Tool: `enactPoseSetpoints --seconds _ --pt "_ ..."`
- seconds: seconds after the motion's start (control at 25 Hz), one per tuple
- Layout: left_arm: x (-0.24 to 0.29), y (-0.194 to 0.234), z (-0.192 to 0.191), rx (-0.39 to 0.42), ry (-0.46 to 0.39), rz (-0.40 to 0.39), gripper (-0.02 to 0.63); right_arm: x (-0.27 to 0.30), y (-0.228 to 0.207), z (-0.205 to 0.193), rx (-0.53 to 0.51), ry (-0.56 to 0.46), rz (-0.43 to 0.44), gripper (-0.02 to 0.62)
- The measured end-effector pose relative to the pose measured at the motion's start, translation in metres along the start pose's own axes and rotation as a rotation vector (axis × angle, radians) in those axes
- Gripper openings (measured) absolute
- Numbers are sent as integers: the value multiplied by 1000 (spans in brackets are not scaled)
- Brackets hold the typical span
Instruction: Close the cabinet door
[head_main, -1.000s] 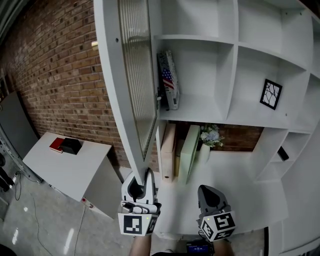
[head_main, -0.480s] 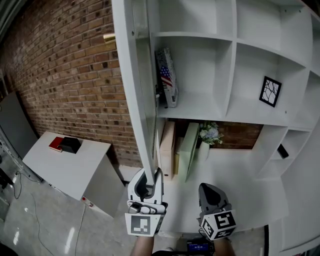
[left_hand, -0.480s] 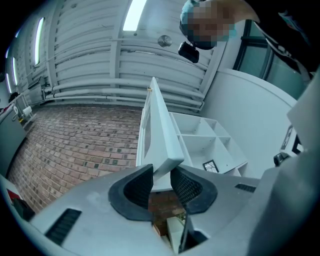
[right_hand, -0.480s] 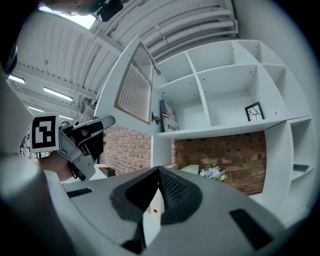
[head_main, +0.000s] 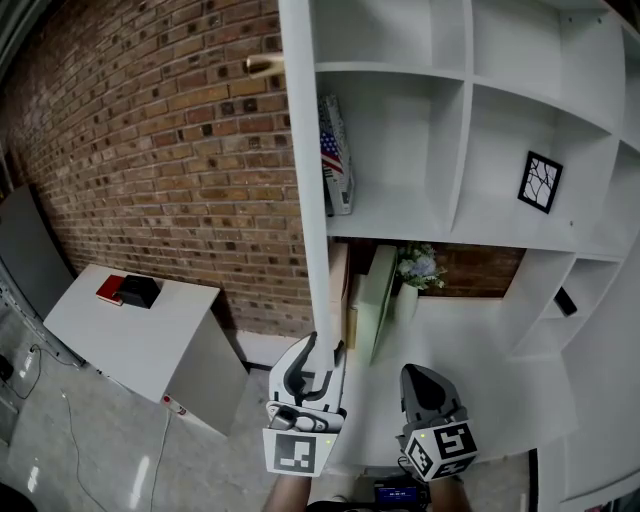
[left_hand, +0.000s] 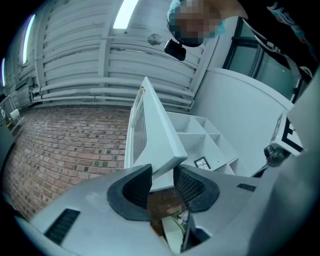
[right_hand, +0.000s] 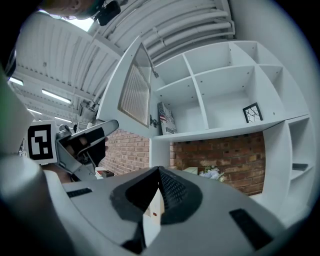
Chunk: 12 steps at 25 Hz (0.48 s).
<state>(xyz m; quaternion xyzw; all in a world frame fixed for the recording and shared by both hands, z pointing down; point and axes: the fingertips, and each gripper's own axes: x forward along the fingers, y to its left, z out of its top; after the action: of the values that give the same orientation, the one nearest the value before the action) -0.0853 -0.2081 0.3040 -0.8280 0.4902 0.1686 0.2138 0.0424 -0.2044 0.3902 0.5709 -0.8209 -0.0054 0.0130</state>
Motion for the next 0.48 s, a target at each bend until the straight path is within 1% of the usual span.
enactPoseSetpoints --seconds 0.48 --pt "9 -16 -5 29 -3 -75 143 1 -7 7 12 -13 -24 0"
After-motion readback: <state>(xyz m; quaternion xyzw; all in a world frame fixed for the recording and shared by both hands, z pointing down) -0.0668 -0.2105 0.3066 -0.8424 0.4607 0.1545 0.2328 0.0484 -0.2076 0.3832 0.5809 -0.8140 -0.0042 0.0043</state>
